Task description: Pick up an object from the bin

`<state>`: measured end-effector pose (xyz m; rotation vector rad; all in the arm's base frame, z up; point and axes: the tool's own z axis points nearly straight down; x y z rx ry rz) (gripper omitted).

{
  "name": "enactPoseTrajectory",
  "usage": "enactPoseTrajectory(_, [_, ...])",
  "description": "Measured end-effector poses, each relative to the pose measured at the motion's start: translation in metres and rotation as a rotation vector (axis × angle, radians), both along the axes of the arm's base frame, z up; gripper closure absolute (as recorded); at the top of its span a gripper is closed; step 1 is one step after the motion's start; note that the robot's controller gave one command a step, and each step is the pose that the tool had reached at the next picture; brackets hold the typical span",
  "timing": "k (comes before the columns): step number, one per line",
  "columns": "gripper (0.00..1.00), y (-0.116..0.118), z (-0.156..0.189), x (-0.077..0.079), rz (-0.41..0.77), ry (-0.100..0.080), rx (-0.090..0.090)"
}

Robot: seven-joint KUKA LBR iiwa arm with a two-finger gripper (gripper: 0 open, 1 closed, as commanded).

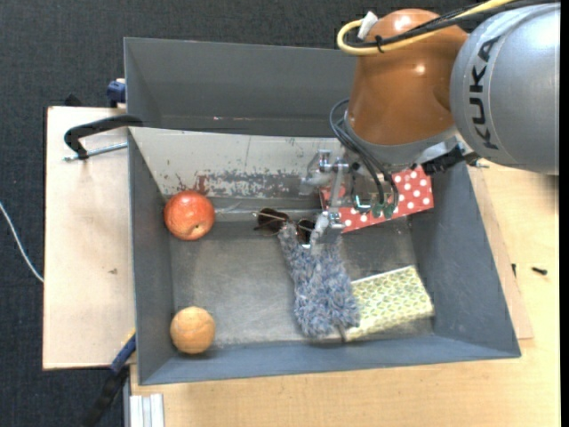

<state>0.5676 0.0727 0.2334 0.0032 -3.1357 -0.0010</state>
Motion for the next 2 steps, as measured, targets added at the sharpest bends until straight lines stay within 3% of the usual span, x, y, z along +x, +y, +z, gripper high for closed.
enactPoseTrajectory(1, [0.0,0.0,0.004,0.002,-0.002,-0.008,0.001])
enactPoseTrajectory(2, [0.0,0.011,-0.036,0.012,0.006,-0.017,0.001])
